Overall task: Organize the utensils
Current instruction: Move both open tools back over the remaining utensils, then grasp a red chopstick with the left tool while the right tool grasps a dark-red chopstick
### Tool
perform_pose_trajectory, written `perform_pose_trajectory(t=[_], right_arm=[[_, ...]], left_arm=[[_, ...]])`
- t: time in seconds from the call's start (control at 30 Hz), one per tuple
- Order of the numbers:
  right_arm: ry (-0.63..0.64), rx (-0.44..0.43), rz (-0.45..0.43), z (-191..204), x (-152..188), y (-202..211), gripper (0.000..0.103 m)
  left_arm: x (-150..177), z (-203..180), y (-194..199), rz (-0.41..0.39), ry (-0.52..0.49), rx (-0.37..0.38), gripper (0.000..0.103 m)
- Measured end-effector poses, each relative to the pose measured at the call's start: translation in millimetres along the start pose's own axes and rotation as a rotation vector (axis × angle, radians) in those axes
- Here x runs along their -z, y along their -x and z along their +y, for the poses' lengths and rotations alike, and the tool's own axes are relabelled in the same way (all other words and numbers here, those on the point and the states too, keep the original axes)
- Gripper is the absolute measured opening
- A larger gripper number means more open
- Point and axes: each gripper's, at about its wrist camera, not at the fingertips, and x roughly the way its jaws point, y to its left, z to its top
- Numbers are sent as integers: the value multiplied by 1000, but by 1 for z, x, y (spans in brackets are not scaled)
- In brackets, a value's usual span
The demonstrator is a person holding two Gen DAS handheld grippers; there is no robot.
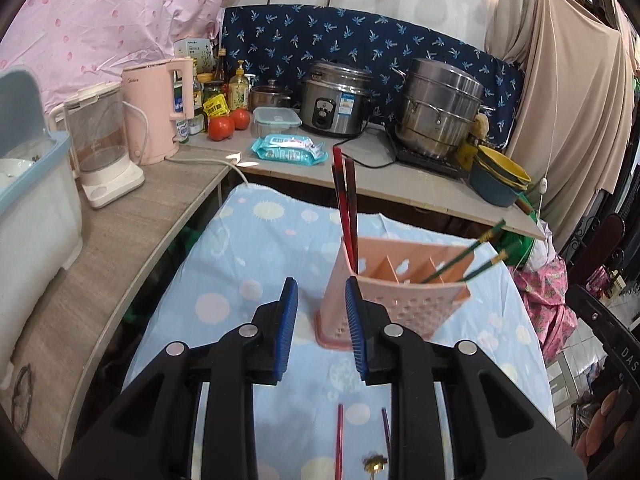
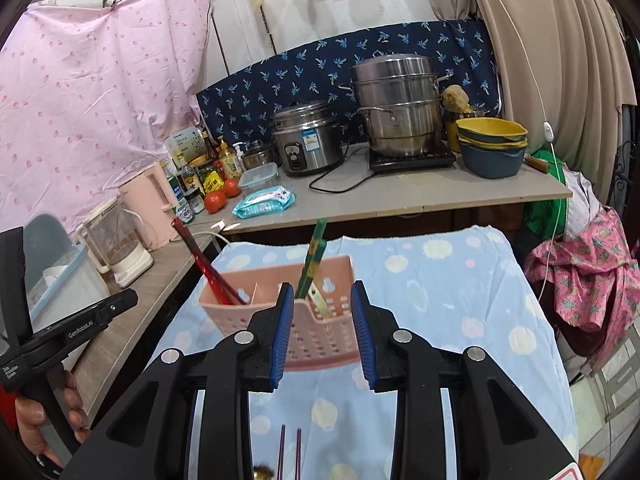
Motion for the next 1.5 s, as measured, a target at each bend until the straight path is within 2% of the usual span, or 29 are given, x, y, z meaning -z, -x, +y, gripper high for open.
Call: perform_pose_trajectory(t=[0.27,0.33,0.4,0.63,0.87,1.2,1.5], right_arm=[[9,6,58,1,42,19,29],[10,7,83,1,56,21,29],[10,7,111,1,70,23,29],[13,12,218,-1,127,28,29],[24,7,300,5,170,33,29],[31,1,397,12,214,32,29],[49,-12,451,18,236,29,29]], left_arm=[[39,4,17,49,7,7,25],[49,6,20,63,7,1,31],[59,7,22,75,5,-5,32],[104,12,23,157,-2,-16,32],[142,15,22,231,-1,-21,32],[187,11,20,319,-12,-10,32],[211,2,21,375,-38,12,33]])
